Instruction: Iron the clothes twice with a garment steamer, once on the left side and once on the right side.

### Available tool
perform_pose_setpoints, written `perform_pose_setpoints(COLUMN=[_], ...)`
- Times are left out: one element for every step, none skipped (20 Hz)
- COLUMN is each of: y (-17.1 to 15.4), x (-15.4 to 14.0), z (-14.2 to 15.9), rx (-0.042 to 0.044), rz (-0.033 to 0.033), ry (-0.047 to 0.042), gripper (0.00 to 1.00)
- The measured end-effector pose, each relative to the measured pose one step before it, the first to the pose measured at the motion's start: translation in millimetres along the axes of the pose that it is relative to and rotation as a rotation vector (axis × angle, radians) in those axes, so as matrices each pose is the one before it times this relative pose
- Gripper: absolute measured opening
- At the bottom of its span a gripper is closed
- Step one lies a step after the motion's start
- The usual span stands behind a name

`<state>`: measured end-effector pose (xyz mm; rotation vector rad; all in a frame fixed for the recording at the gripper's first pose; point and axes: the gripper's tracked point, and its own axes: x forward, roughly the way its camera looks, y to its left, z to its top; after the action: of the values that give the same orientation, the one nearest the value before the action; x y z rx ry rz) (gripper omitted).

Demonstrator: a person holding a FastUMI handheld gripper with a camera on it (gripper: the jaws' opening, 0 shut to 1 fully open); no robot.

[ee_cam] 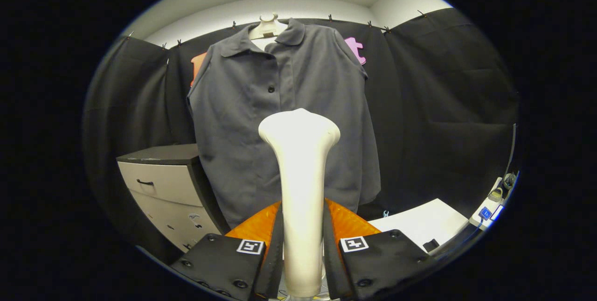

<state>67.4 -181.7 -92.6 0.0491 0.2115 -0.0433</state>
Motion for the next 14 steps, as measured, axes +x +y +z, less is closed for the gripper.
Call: perform_pose_setpoints(y=[3.90,4.34,5.62,5.89,5.48,5.02,3.54,3.12,2.08,1.43,0.27,0.68,0.11,-0.36], x=[-5.64,-5.47,-5.57,-5.47,-5.28,-4.55,-5.15,-4.10,-5.13,-3.74,-3.71,-3.30,-1.04,-2.43], z=[8.02,7.37,6.21,7.30,6.10,6.84,6.11,6.46,6.28,6.94,5.38,5.49,6.48,5.71], rx=[-0.00678,-0.00528,0.00014,0.00321,-0.00248,-0.00486,-0.00553,-0.00565,-0.00511,-0.00306,-0.00091,0.00052,0.00225,0.00221], rz=[0.00769,0.00719,0.01186,0.01192,0.01169,0.00909,0.00747,0.00526,0.00368,0.00107,-0.00116,-0.00067,-0.00127,-0.00163], ry=[-0.01686,-0.01332,-0.01308,-0.01606,-0.00970,-0.01304,-0.01327,-0.01335,-0.01356,-0.01428,-0.01325,-0.01164,-0.01551,-0.01299], gripper=[0.46,0.46,0.46,0.45,0.45,0.45,0.45,0.46,0.46,0.46,0.46,0.46,0.46,0.46])
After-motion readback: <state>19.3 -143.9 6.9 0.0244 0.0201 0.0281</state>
